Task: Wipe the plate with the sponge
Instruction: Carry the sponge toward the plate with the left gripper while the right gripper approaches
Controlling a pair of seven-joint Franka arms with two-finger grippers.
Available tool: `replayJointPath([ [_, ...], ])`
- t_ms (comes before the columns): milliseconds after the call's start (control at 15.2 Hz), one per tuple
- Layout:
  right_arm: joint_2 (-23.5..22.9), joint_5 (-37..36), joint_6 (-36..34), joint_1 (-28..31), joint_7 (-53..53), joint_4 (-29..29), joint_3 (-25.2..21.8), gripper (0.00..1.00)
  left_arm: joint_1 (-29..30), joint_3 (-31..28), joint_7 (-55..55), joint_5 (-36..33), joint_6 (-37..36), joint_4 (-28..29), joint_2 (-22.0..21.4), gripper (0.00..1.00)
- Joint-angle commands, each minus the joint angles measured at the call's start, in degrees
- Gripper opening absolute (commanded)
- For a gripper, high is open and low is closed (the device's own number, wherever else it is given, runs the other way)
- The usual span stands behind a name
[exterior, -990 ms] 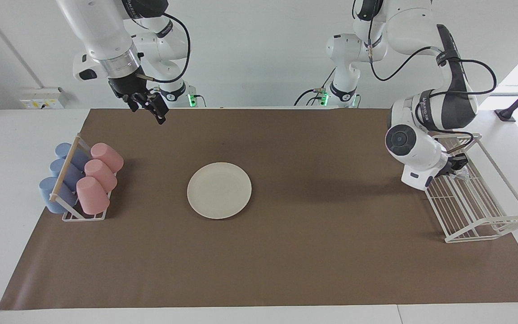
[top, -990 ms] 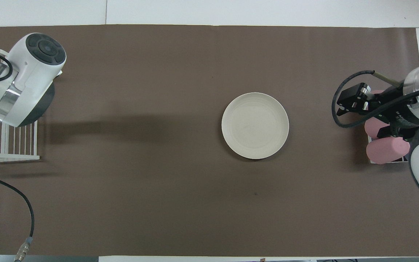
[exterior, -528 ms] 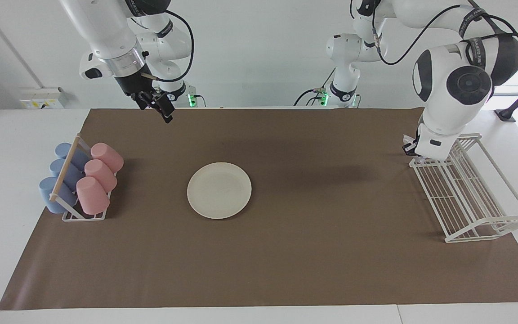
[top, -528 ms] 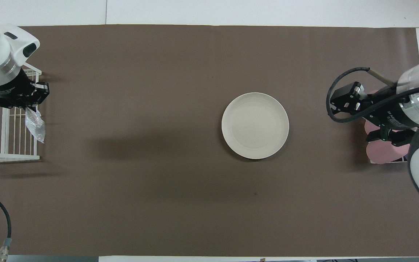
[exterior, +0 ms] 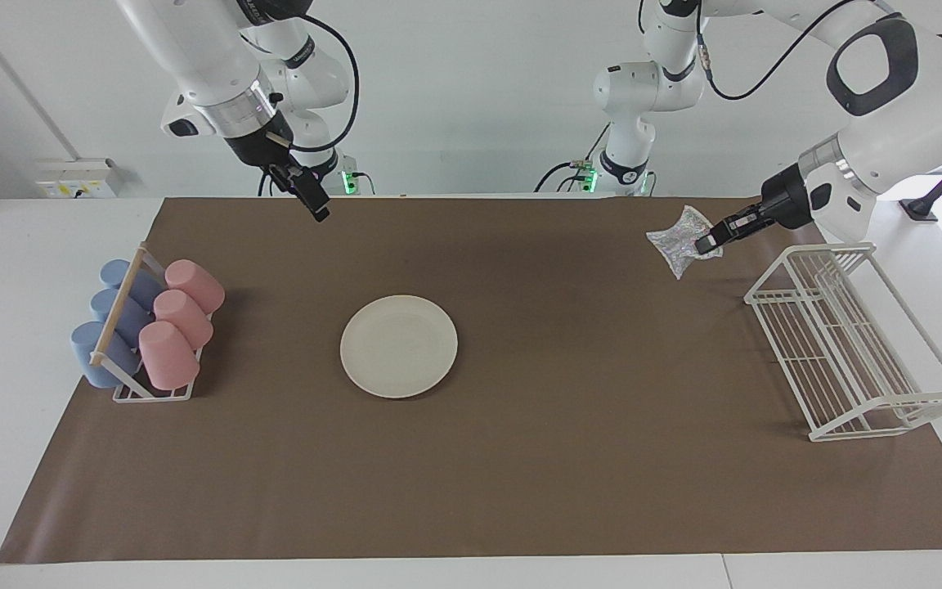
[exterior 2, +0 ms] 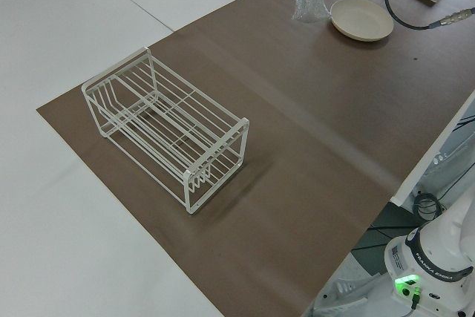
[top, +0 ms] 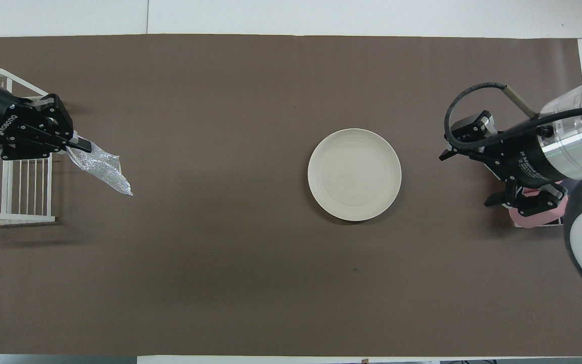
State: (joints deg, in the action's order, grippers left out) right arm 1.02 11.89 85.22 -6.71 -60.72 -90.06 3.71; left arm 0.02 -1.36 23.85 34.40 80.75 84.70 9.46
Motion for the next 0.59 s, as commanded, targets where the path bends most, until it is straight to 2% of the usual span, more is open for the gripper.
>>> replayJointPath([
  [0, 1.2, 2.3, -0.3, -1.5, -6.3, -1.1, 0.1, 1.00, 0.8, 0.3, -7.1, 11.0, 6.0, 15.5, -8.3, 0.00],
  [132, 1.4, 3.4, -0.3, -2.0, -10.1, -1.2, 0.1, 1.00, 0.8, 0.3, -14.5, 19.3, 9.1, 26.6, -14.1, 0.00],
  [264, 1.5, 4.9, -0.1, -3.6, -14.6, -1.3, 0.0, 1.00, 0.7, 0.3, -20.7, 26.2, 10.1, 34.4, -18.1, 0.00],
  [528, 2.1, 5.2, 2.0, -9.1, -24.2, -2.0, 0.1, 1.00, -2.5, 0.6, -25.7, 38.2, 13.6, 41.3, -22.1, 0.00],
])
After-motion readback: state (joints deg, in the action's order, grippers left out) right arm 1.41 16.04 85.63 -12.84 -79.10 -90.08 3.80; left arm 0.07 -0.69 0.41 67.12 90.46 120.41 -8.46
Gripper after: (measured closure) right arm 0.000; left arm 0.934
